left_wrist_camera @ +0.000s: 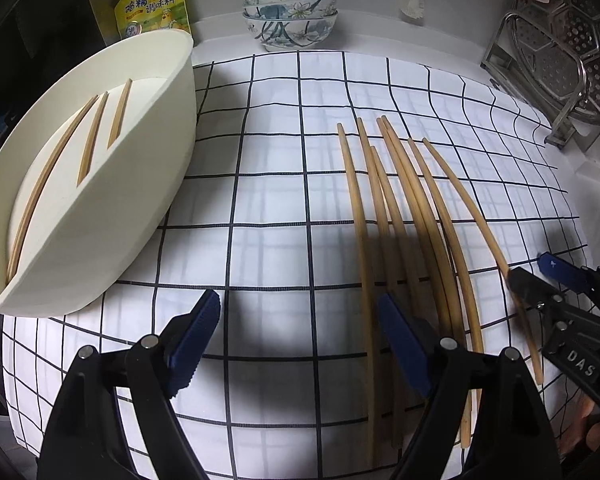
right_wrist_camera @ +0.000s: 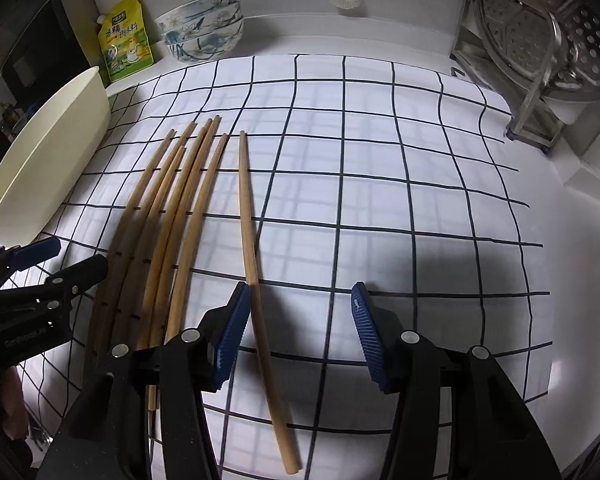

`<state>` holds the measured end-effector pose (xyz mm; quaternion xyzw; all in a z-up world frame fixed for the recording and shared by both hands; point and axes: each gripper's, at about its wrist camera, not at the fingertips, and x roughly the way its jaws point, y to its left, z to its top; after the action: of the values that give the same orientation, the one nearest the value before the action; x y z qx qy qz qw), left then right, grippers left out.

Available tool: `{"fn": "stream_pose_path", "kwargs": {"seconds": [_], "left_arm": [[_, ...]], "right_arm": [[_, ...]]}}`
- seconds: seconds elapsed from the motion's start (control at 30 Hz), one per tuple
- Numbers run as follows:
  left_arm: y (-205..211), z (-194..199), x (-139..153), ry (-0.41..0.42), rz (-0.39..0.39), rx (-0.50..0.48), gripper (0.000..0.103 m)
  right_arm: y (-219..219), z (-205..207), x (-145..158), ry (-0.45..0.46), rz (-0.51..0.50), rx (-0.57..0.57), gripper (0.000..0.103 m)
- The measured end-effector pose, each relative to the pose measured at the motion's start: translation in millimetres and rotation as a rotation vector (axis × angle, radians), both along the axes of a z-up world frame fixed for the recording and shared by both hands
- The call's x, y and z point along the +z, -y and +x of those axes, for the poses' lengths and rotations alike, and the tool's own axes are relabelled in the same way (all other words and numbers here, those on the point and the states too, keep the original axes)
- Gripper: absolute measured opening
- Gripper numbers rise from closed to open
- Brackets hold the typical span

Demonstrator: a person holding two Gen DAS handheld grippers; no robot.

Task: Organize utensils
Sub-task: 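Close the left tool on a chopstick while the right tool closes on another, then lift both held chopsticks and carry them over the white basin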

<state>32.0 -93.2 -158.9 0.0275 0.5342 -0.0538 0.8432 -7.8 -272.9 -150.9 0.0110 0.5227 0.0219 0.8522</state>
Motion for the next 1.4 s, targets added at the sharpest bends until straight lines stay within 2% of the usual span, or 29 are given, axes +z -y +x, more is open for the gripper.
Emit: {"fn": "stream_pose_path", "kwargs": {"seconds": [0.2,0.5,0.7,0.77,0.83,0.87,0.93,1.13,1.4], "left_arm": [[2,1,-6,-0.006,0.028,-0.001,0.08],[6,8,-6,0.005,0.026,0.004,0.078],[17,8,-1,0.011,0.007,-0.038,0.048],[22,8,1,0.01,0.005,-0.058,0.032],[26,8,2,0.004,-0.003,-0.08,0.016],[27,9,2,-0.001,-0.012,-0.086,0.008],[27,9,3,-0.013,-0.029,-0.087,0.007],[16,12,12,-0.032,-0.092,-0.08,0.007],[1,14,62,0.032,-0.158,-0.093,0.007]], "right_arm": [[-5,-1,3,0.008,0.028,0.039,0.05],[-15,6,-5,0.01,-0.041,0.065,0.05],[-20,7,-6,0.031,-0.063,0.085,0.048],[-22,7,-5,0.033,-0.057,0.099,0.042],[-24,7,-4,0.034,-0.053,0.111,0.026],[-25,7,-4,0.033,-0.052,0.116,0.023],[-24,9,-4,0.027,-0.039,0.114,0.007],[-17,12,4,0.013,0.024,0.082,0.006],[-29,16,56,0.091,0.09,0.062,0.006]]}}
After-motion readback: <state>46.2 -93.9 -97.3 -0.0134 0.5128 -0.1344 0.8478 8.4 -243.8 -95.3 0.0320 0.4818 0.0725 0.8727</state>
